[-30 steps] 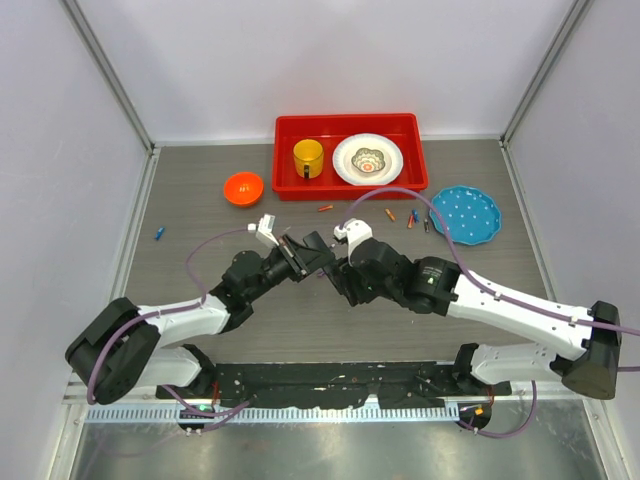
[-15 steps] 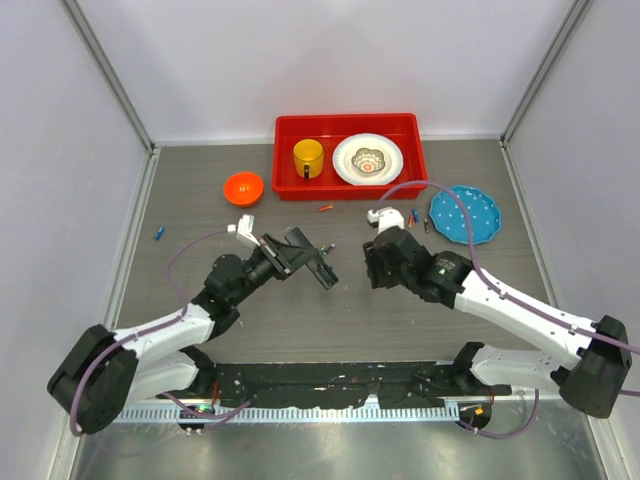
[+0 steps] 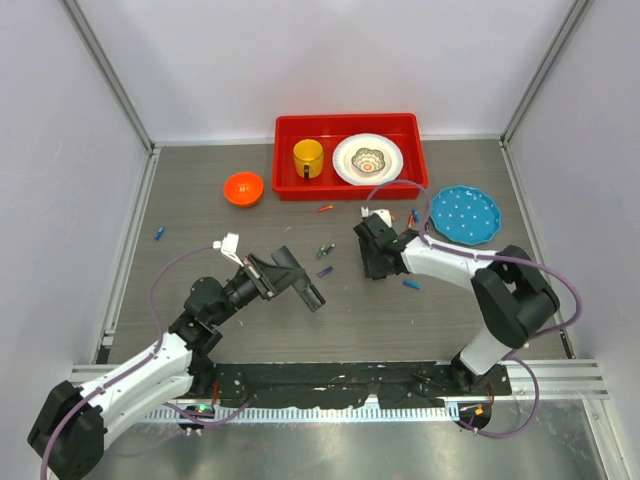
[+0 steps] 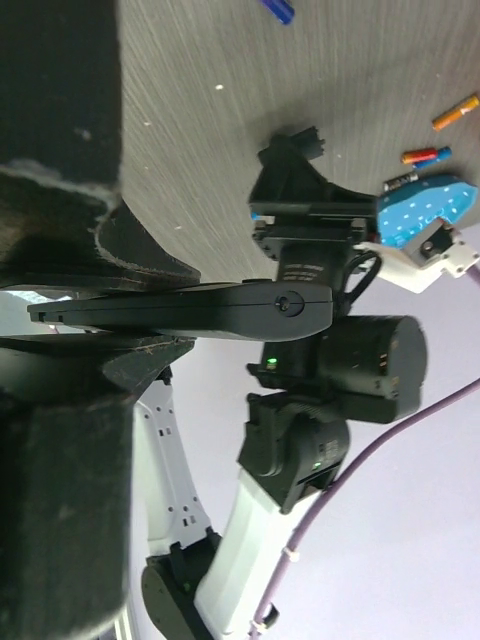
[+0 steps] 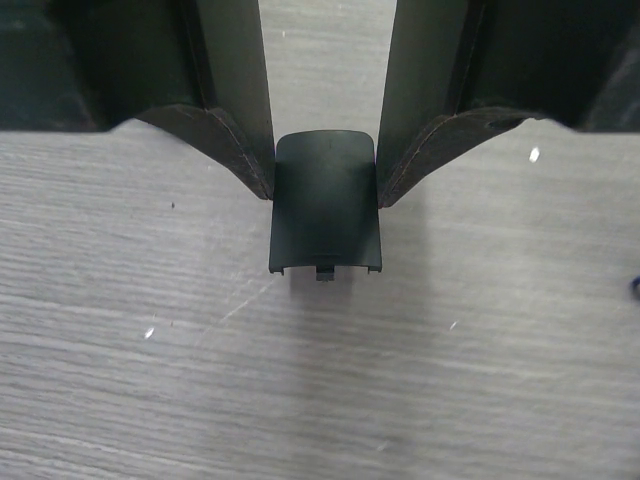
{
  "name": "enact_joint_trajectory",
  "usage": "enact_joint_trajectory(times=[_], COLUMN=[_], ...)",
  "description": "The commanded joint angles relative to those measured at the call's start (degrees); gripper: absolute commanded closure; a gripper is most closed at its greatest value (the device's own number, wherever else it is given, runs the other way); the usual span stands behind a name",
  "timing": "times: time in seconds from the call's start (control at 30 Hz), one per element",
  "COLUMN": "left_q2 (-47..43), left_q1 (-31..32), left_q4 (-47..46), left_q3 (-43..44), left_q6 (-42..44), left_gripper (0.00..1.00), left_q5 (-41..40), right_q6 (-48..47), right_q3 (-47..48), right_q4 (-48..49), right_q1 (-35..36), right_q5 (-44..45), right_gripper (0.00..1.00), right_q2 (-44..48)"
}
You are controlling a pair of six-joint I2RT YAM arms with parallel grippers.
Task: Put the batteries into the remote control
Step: Place the battery cover at the center of the board.
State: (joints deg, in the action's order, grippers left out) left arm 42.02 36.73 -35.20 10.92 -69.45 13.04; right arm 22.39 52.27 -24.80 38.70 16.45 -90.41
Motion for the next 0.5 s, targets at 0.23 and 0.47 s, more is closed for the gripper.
enact_joint_trajectory(times=[0.23, 0.47], left_q2=[-9.76, -14.07], left_q1=[-0.08, -0.08], left_q4=[5.66, 6.72], left_q3=[-3.09, -4.68], left_q6=[1.77, 3.09], left_gripper=[1.00, 1.00], left_q5=[-2.05, -4.07], right_q6=[5.64, 5.38], right_q3=[7.76, 7.85], right_q4=[4.23, 4.32], right_q1=[-3.45, -3.72], right_q5=[-0.54, -2.12], right_gripper=[0.62, 0.46], right_q2=[-9.69, -11.28])
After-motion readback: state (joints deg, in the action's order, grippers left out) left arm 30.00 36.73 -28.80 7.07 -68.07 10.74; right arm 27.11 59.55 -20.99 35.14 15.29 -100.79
